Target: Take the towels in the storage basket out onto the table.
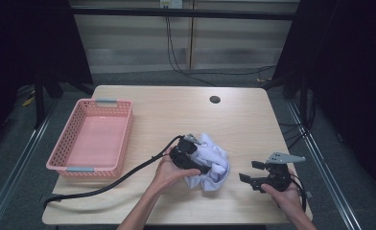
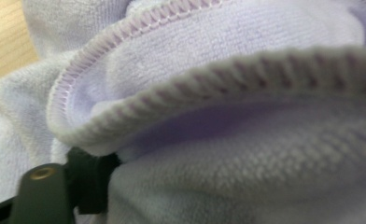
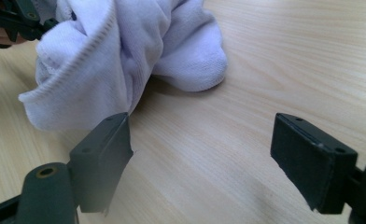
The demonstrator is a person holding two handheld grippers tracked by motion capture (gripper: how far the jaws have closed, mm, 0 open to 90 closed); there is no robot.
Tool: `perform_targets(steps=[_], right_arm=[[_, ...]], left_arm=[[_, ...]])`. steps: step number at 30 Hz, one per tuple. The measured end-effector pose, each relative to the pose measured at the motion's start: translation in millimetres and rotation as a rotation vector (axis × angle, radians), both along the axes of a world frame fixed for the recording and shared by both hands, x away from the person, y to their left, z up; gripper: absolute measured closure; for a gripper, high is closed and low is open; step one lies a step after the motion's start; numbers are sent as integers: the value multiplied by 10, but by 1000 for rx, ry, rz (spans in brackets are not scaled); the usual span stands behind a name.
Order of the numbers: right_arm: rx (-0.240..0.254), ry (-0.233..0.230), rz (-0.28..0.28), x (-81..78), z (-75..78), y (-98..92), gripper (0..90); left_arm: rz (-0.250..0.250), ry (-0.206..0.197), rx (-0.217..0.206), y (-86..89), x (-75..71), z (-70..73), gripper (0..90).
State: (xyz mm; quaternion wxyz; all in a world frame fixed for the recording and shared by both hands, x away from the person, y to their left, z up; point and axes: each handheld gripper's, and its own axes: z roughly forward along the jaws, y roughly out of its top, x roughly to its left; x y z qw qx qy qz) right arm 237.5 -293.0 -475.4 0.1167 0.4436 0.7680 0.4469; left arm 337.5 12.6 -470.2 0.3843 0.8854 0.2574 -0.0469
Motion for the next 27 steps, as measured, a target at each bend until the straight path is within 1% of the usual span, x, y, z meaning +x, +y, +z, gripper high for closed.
perform_targets(steps=[1, 2, 3, 5, 7, 9, 10, 11, 12, 14, 16, 18, 19, 20, 21, 22, 23, 25, 26, 27], right_arm=[[-2, -2, 6, 4, 0, 12, 198], [-2, -2, 6, 2, 2, 16, 198], [-2, -2, 7, 2, 3, 18, 198], [-1, -1, 7, -2, 9, 18, 199], [6, -4, 5, -8, 22, 12, 199], [16, -10, 5, -17, 44, 13, 201], [15, -16, 7, -19, 56, 15, 204], [14, -24, 9, -20, 68, 20, 208], [18, -22, 12, -21, 84, 26, 211], [15, -27, 17, -15, 106, 41, 214], [16, -37, 22, -11, 140, 58, 229], [21, -50, 28, -1, 203, 96, 231], [23, -58, 30, 7, 231, 121, 232], [27, -63, 36, 18, 257, 148, 236], [29, -65, 43, 27, 274, 168, 244], [29, -75, 59, 52, 312, 237, 264], [29, -75, 68, 60, 335, 272, 276], [32, -87, 92, 83, 385, 345, 333], [32, -87, 92, 83, 385, 345, 333], [30, -90, 102, 98, 416, 386, 353]], left_arm=[[-1, -14, 13, 10, -21, 32, 144], [-1, -14, 13, 10, -21, 32, 145], [0, -21, 27, 22, -34, 78, 147], [2, -28, 23, 38, -43, 101, 146], [12, -30, 43, 64, -62, 155, 146], [16, -54, 16, 112, -99, 190, 148], [22, -46, -19, 153, -109, 196, 149], [21, -34, -26, 212, -99, 214, 151], [33, -25, -45, 262, -97, 221, 154], [44, -25, -66, 358, -102, 240, 155], [51, -13, -86, 439, -123, 248, 155], [46, -23, -77, 510, -171, 281, 157], [59, -29, -71, 532, -200, 300, 155], [60, -36, -65, 543, -221, 312, 156], [52, -45, -47, 555, -260, 339, 156], [49, -67, -42, 586, -319, 380, 160], [49, -66, -55, 617, -344, 403, 172], [61, -66, -91, 701, -408, 436, 204], [61, -66, -91, 701, -408, 436, 252], [65, -77, -94, 738, -445, 439, 252]])
